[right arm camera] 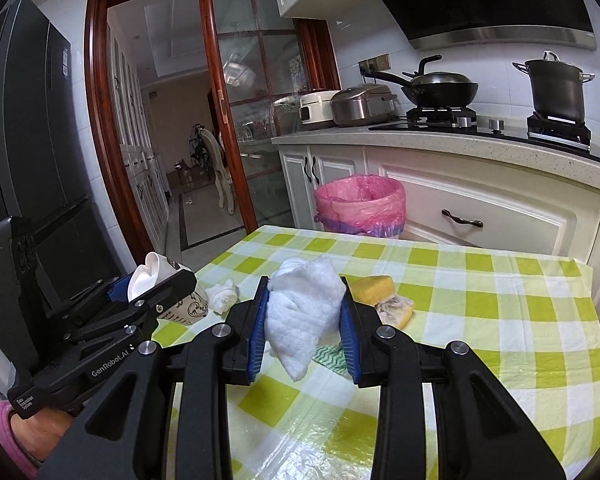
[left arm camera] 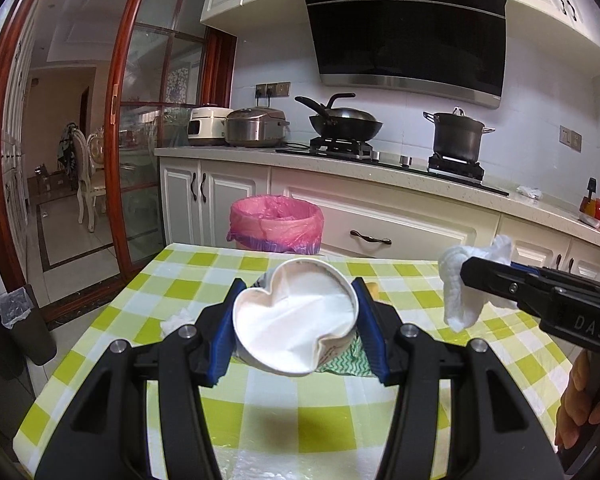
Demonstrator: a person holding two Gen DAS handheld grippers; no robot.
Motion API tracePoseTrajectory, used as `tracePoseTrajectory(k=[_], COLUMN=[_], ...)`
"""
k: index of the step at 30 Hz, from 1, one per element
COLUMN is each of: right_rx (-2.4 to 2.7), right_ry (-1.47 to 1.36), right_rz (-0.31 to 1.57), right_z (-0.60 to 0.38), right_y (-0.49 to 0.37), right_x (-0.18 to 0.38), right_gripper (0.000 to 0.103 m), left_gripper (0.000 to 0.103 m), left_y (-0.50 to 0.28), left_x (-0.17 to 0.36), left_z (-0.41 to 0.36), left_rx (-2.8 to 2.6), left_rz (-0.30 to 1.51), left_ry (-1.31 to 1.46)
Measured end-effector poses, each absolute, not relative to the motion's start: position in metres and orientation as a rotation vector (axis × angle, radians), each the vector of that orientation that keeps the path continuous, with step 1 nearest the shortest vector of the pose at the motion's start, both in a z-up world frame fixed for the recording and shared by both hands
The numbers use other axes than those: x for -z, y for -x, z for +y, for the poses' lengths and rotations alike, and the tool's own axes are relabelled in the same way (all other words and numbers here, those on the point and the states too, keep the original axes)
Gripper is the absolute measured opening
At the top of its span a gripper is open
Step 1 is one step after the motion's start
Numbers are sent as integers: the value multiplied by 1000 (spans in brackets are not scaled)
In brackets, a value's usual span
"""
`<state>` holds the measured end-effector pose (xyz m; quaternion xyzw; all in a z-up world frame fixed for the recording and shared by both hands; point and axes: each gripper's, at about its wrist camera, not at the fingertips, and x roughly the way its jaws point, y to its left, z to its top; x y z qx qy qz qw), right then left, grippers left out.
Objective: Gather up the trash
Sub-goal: 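Carry the paper cup and tissue over the pink bin and open both tools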
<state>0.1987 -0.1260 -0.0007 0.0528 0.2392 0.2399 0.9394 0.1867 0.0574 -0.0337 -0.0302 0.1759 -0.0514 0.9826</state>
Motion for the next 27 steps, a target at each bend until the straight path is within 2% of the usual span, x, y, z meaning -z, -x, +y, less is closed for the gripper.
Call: tracePoseTrajectory(k=[12, 27], right_rx=[-490, -520], right_ry=[-134, -127], right_rz=[466, 453], right_z=[-132, -127], right_y=[-230, -349], right_x=[-4, -10], right_gripper=[33, 33], left_gripper=[52, 52], left_y=[-218, -343], left_x=[18, -3], left_z=[55, 51], left_rx=[114, 131], left_rz=[335, 325], left_ry=[46, 39])
